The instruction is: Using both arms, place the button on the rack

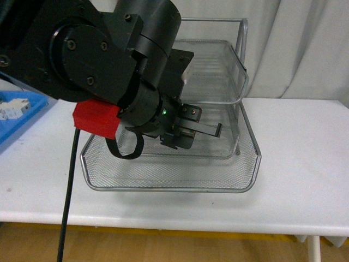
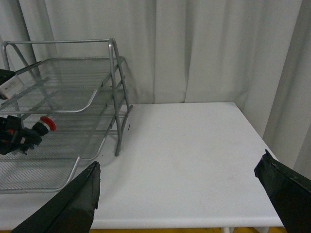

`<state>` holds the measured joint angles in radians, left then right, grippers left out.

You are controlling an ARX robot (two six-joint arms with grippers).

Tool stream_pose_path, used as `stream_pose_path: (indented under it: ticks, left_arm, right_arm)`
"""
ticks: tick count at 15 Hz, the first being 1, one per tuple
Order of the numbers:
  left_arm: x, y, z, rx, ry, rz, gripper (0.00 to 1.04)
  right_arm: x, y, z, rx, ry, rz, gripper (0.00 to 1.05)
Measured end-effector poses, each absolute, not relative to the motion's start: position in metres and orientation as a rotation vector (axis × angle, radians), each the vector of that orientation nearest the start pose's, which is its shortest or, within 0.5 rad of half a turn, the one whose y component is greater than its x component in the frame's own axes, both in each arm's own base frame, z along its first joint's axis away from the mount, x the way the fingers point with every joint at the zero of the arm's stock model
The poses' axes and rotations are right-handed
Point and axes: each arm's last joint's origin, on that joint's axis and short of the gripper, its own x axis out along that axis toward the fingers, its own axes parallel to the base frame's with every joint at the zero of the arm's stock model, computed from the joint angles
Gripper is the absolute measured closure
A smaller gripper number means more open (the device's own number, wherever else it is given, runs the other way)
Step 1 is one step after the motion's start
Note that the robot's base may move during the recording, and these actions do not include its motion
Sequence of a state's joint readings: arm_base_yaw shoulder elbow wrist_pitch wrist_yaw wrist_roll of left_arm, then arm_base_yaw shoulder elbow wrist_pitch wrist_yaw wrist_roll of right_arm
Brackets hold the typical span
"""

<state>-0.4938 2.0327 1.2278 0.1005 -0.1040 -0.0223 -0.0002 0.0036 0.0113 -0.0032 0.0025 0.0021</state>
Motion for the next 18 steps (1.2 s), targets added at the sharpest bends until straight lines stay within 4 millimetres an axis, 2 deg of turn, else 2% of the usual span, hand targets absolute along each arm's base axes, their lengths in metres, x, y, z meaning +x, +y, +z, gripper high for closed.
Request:
stream_pose_path:
  ticks: [3,4,6,7,8,10,11,13,15,16,17,18]
  left_arm:
    - [0.395,-0.206,0.136,0.195,0.709,-0.354,0.69]
    - [0.400,-0.206,0.139,0.176,0.707,-0.356,0.63]
    - [0.403,-0.205,0.143,0.118,0.678,-0.364,0.37]
    - [0.396,-0.201,0.144,0.113,0.676,-0.362,0.21]
    - [0.383,-0.197,0.154,0.110,0.649,-0.375,0.06]
    - [0.354,-0.189,0.183,0.124,0.540,-0.389,0.07]
    - [0.330,-0.184,0.198,0.148,0.459,-0.402,0.07]
    - [0.275,-0.160,0.211,0.168,0.378,-0.417,0.07]
    - [0.241,-0.131,0.221,0.139,0.280,-0.315,0.09]
    - [0.227,-0.113,0.225,0.077,0.119,-0.158,0.20]
    - [0.206,-0.082,0.222,0.031,0.038,-0.041,0.32]
    - [0.176,-0.042,0.205,0.022,0.054,0.022,0.50]
  right_arm:
    - [0.097,0.000,0.167,0.002,-0.004,-0.003,0.06]
    - [0.097,0.000,0.167,0.002,-0.004,-0.003,0.06]
    - [0.097,0.000,0.167,0.002,-0.005,-0.003,0.06]
    - [0.097,0.000,0.167,0.002,-0.004,-0.003,0.06]
    - [0.097,0.000,0.167,0.002,-0.004,-0.003,0.06]
    - [0.097,0.000,0.167,0.002,-0.004,-0.003,0.06]
    - [0.097,0.000,0.167,0.002,-0.004,-0.003,0.06]
    - [0.097,0.000,0.167,0.002,-0.004,-0.003,0.06]
    - [0.097,0.000,0.167,0.002,-0.004,-0.003,0.06]
    - [0.097,0.000,0.167,0.002,-0.004,-0.001,0.06]
    - [0.097,0.000,0.167,0.002,-0.004,-0.001,0.06]
    - [0.097,0.000,0.167,0.002,-0.004,-0.001,0.06]
